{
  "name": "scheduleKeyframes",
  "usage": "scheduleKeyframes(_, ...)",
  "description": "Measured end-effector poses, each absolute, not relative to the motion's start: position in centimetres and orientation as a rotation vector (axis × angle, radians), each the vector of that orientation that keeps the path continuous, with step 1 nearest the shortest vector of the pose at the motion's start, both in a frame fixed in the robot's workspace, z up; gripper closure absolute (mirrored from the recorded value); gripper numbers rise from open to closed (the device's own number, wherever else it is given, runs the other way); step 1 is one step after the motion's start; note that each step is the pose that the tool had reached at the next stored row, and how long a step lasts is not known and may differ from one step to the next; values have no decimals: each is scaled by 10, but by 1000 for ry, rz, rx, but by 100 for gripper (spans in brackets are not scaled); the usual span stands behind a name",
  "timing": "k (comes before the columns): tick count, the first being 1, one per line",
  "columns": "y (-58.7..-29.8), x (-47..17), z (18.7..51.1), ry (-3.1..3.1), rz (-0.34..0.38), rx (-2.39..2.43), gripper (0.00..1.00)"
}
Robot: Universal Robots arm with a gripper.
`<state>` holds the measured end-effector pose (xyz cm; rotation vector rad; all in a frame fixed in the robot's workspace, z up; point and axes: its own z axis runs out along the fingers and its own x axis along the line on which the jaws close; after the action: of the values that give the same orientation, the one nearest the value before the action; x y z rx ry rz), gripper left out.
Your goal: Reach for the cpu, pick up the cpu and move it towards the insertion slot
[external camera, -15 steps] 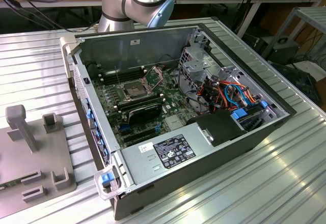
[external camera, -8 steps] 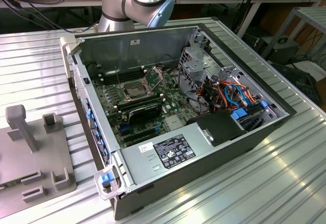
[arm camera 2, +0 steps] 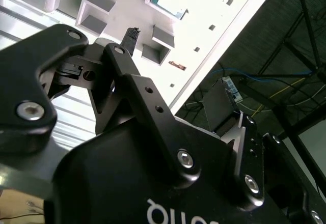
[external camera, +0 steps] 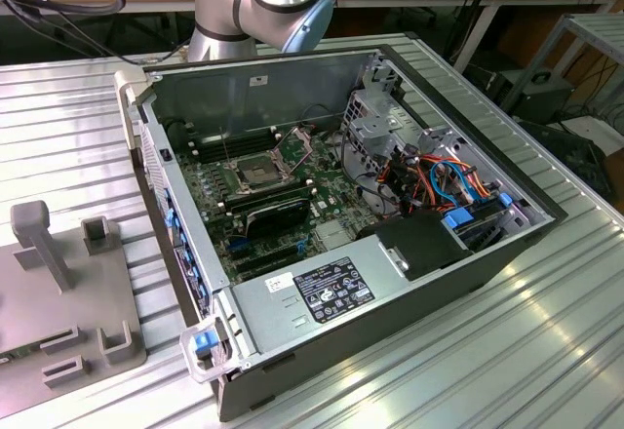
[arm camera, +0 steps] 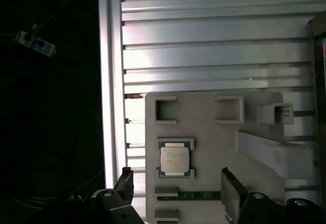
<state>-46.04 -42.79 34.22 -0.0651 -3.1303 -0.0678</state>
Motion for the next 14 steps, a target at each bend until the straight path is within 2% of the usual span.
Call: scheduleKeyframes(14, -428, -460, 336, -3130, -68, -65, 22)
